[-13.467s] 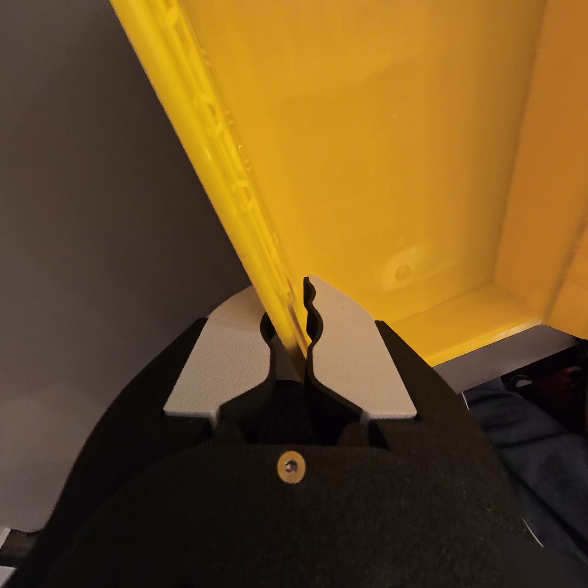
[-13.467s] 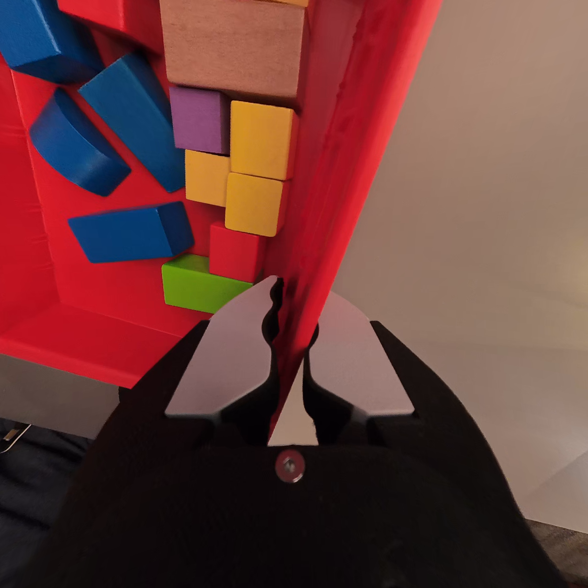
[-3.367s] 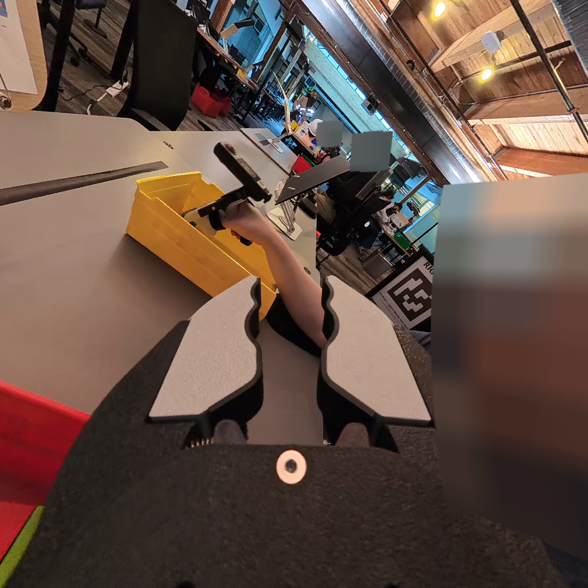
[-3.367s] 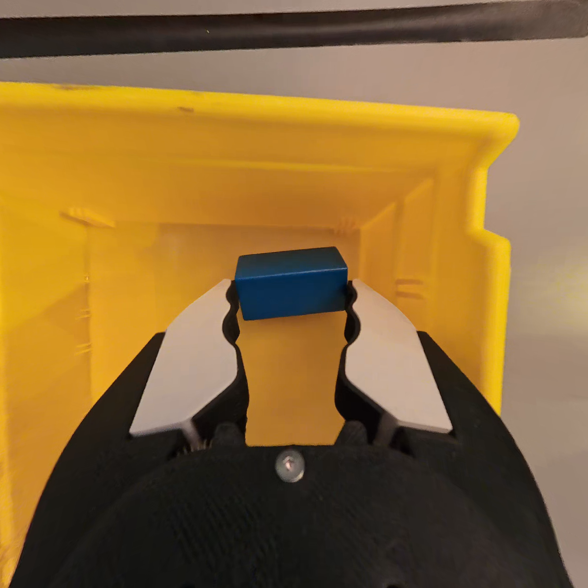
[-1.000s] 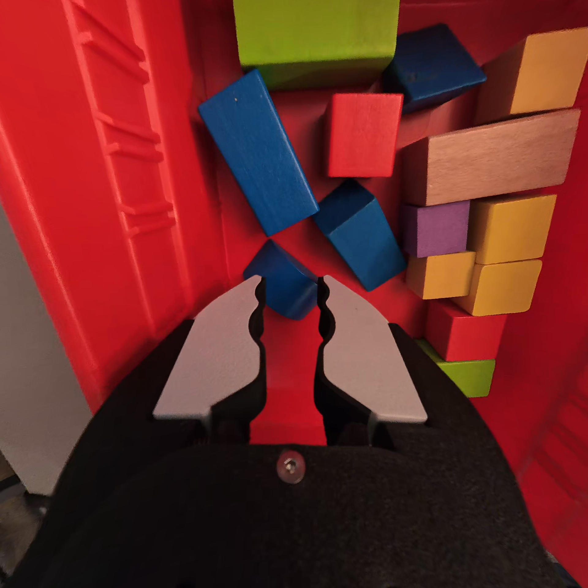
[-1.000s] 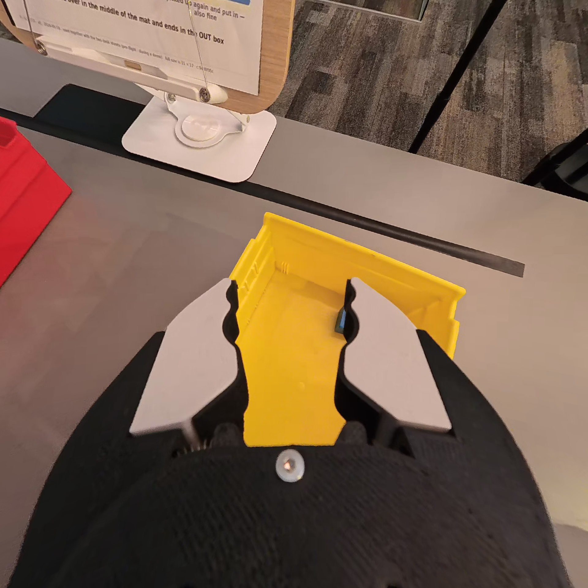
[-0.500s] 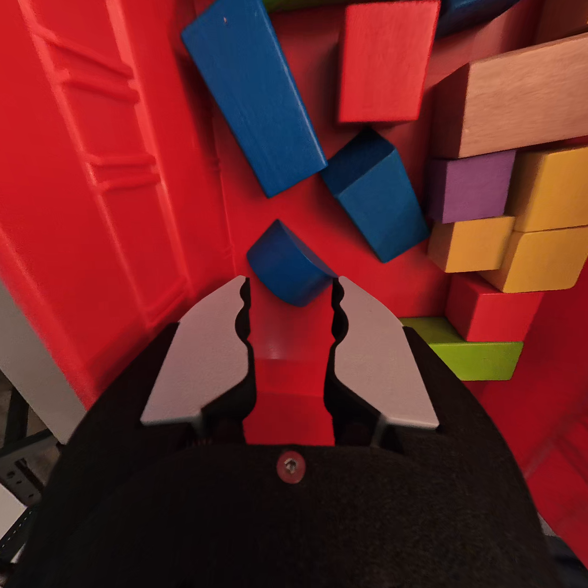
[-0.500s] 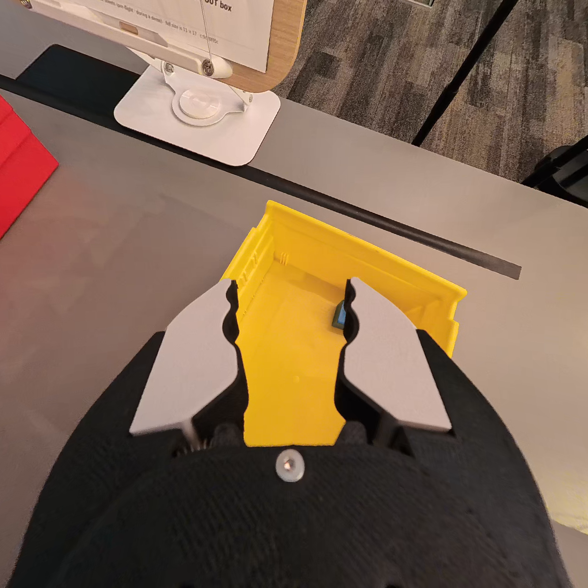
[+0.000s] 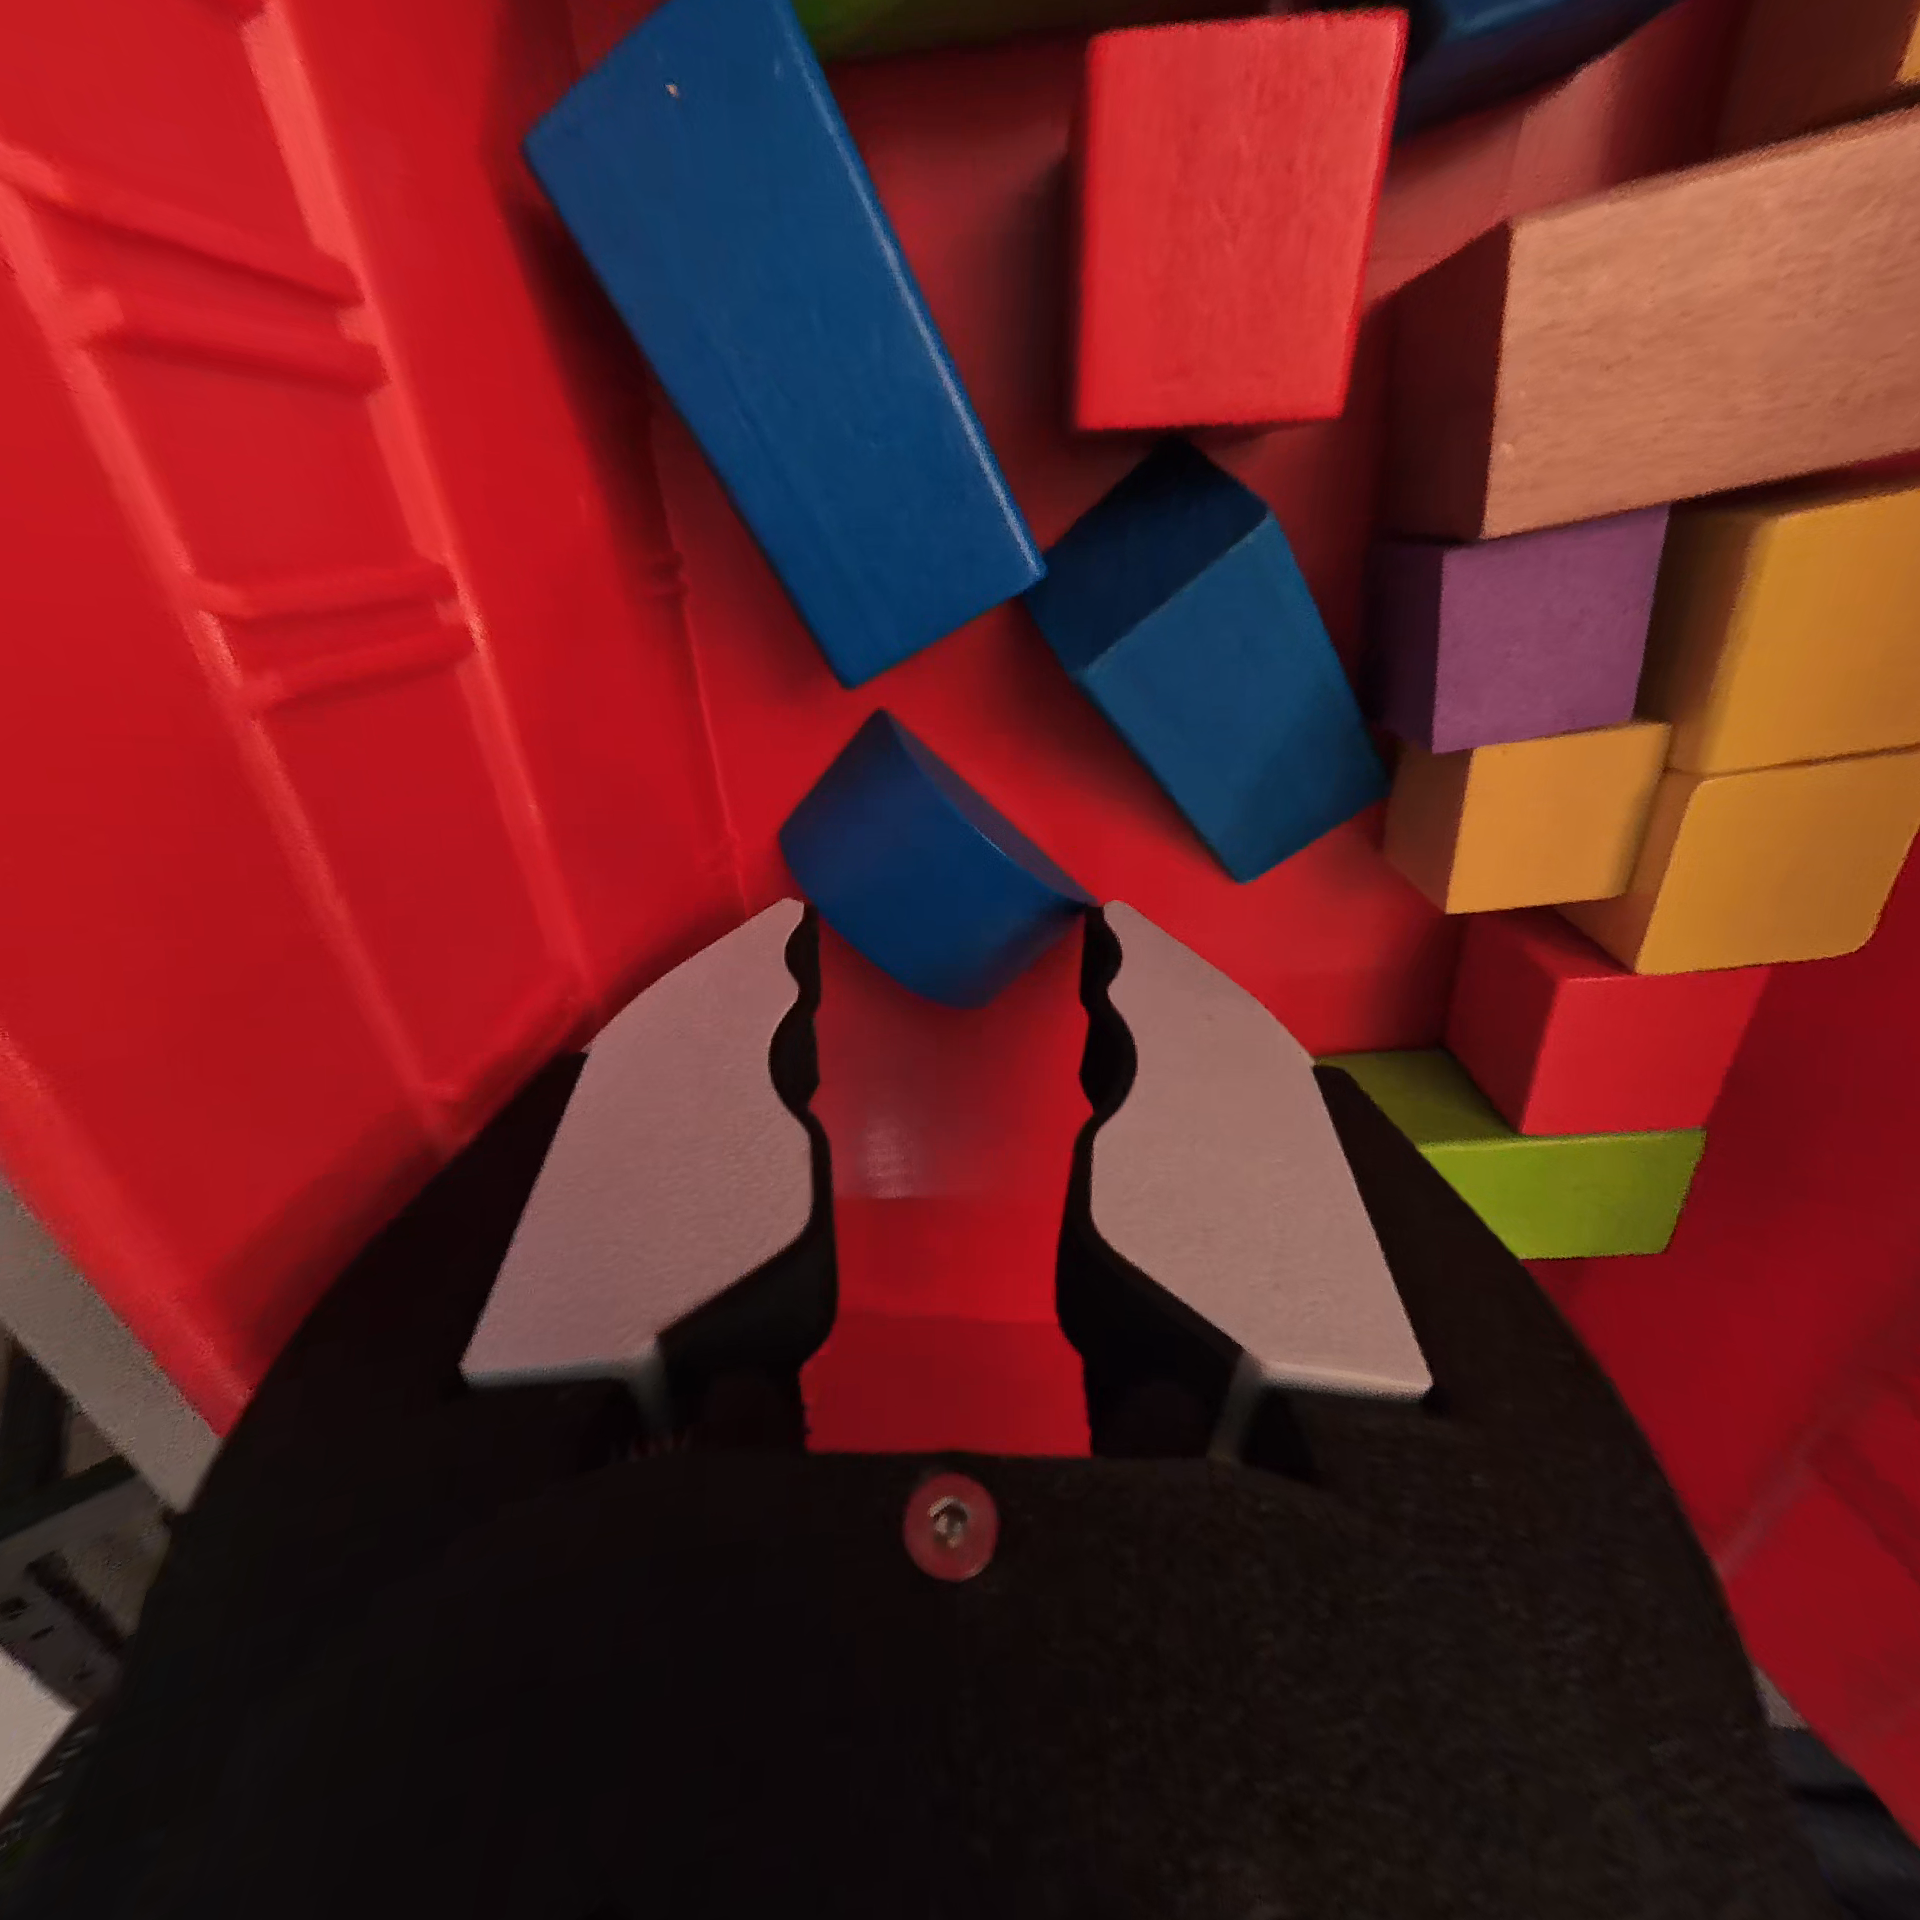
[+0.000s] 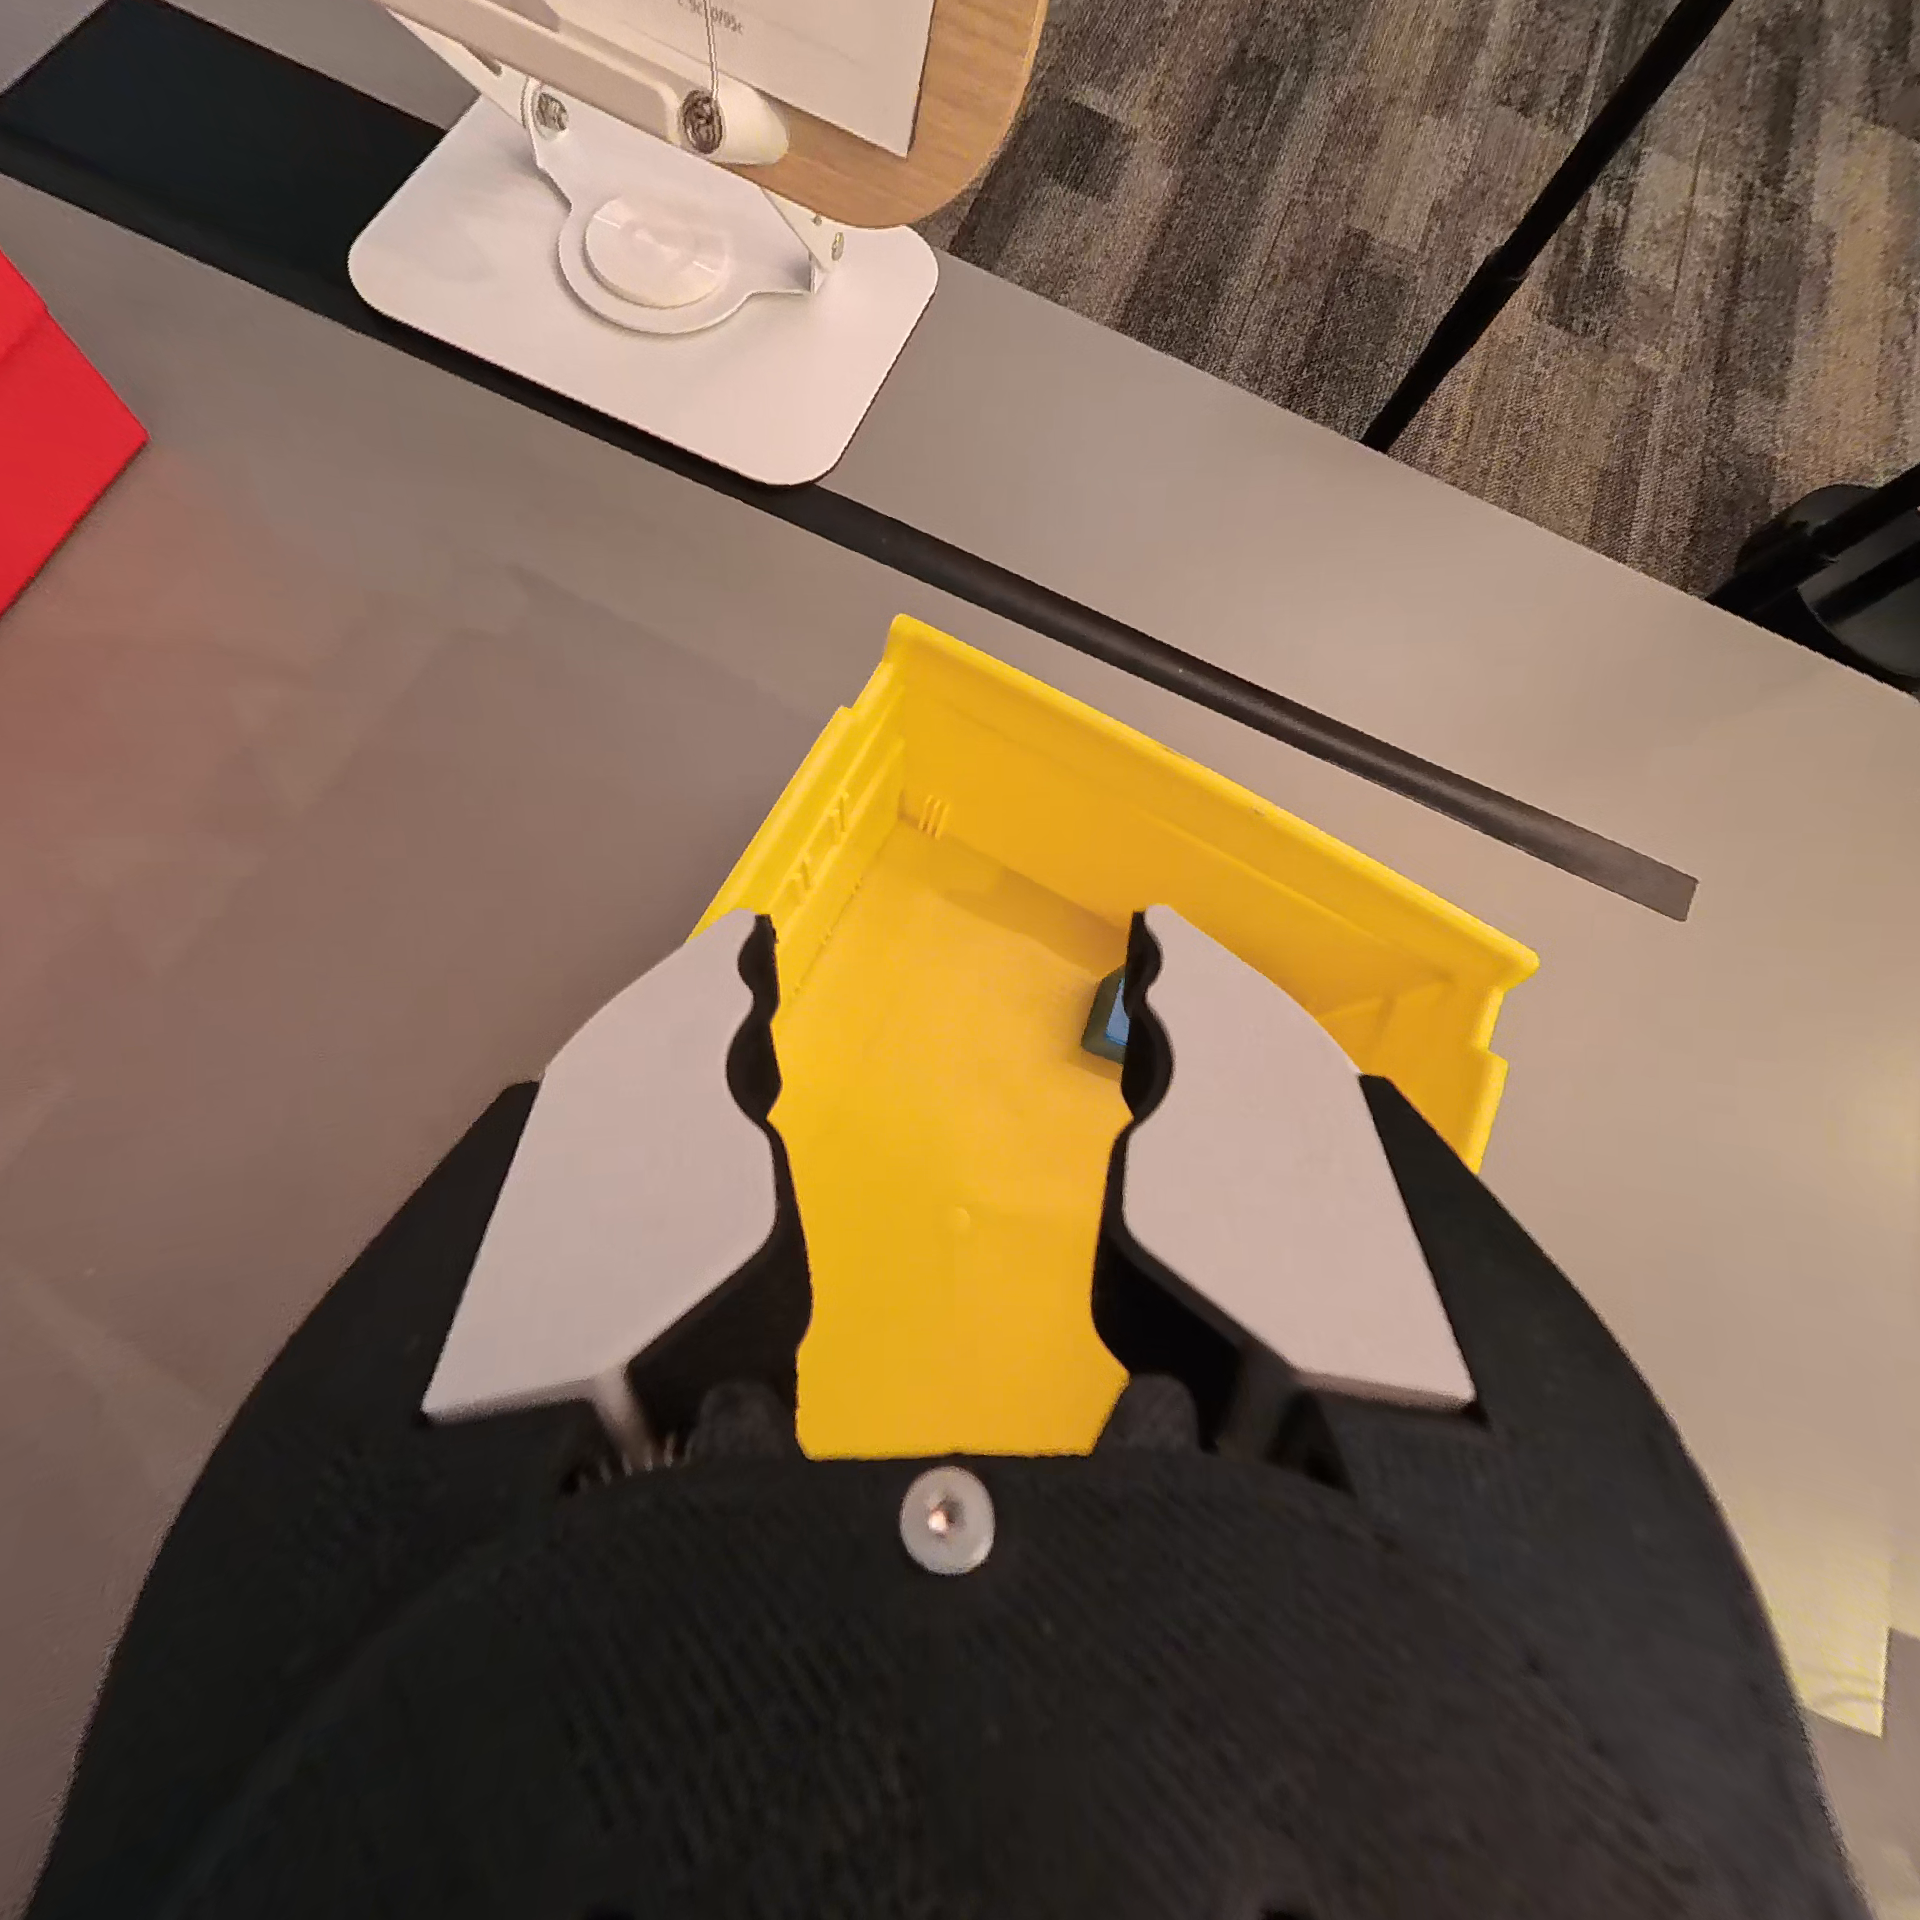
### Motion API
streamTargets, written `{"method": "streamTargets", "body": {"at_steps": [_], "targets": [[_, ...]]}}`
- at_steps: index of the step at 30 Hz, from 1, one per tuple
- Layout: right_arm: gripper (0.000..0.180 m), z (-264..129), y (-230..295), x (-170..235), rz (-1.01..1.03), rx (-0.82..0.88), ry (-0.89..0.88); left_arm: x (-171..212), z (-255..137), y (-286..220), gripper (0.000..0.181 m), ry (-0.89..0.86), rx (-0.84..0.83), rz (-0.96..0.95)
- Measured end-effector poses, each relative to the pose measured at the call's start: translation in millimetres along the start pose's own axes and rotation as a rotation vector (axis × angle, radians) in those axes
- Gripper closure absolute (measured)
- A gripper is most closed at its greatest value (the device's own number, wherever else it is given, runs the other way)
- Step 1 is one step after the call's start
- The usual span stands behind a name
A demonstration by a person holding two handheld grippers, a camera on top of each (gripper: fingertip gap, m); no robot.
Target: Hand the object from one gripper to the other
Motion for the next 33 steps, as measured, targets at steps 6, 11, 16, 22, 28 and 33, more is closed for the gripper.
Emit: {"method": "streamTargets", "body": {"at_steps": [6,11,16,22,28,33], "targets": [[0.114,2,1,1,-0.017,0.003,0.019,-3,0,4,0.134,-0.049,0.049,-0.095],[0.114,3,3,2,-0.043,0.004,0.045,-4,4,2,0.134,-0.041,0.018,-0.089],[0.114,6,4,3,-0.07,0.008,0.072,0,4,-5,0.134,0.027,-0.014,0.035],[0.114,8,5,4,-0.078,0.004,0.083,7,2,-13,0.138,0.086,-0.006,0.155],[0.114,9,5,4,-0.09,0.005,0.093,11,-1,-9,0.144,0.104,0.046,0.02],[0.114,10,6,4,-0.102,0.007,0.103,12,3,-6,0.144,0.127,0.06,-0.02]]}}
Point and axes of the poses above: each gripper's, where its closed fingertips meet, z out along the fingers, x out of its underside, y = z × x across the jaws, the point moved 10 cm from there along -z, back along the fingers, and after that the axes turned 7 degrees about -y, right-handed, at the moved point
